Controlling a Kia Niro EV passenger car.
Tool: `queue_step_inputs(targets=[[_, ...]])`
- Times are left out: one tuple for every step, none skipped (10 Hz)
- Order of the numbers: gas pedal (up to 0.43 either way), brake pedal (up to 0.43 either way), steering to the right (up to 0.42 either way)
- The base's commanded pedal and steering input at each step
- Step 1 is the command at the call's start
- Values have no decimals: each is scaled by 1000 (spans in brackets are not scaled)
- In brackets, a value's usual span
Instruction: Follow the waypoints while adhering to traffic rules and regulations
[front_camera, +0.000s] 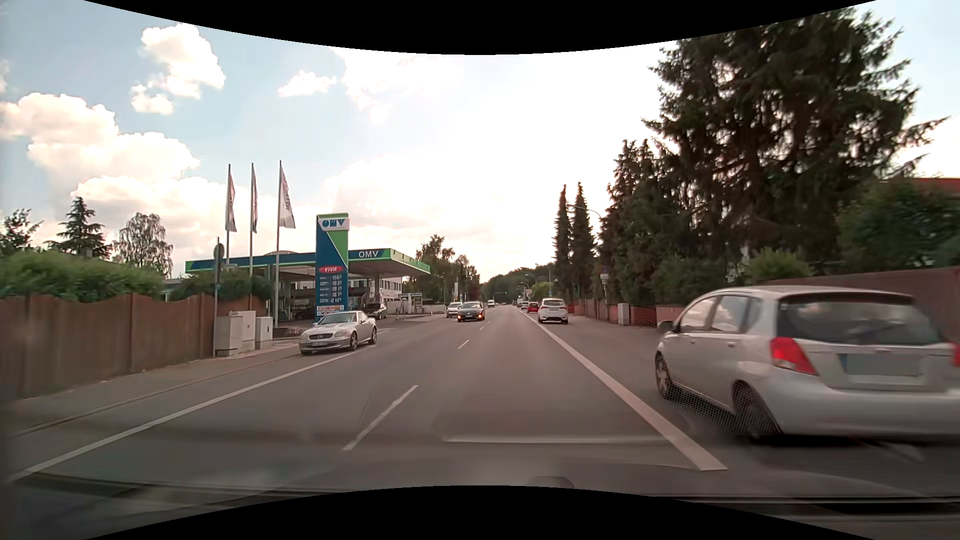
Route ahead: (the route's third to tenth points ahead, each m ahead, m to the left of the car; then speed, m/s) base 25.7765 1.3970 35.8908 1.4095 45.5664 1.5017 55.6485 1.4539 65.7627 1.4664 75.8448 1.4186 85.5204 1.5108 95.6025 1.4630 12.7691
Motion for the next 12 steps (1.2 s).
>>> queue_step_inputs(targets=[[47, 0, -4], [47, 0, -4], [47, 0, -4], [47, 0, -4], [47, 0, -4], [47, 0, -4], [47, 0, -4], [47, 0, -4], [47, 0, -4], [47, 0, -4], [47, 0, -4], [47, 0, -4]])
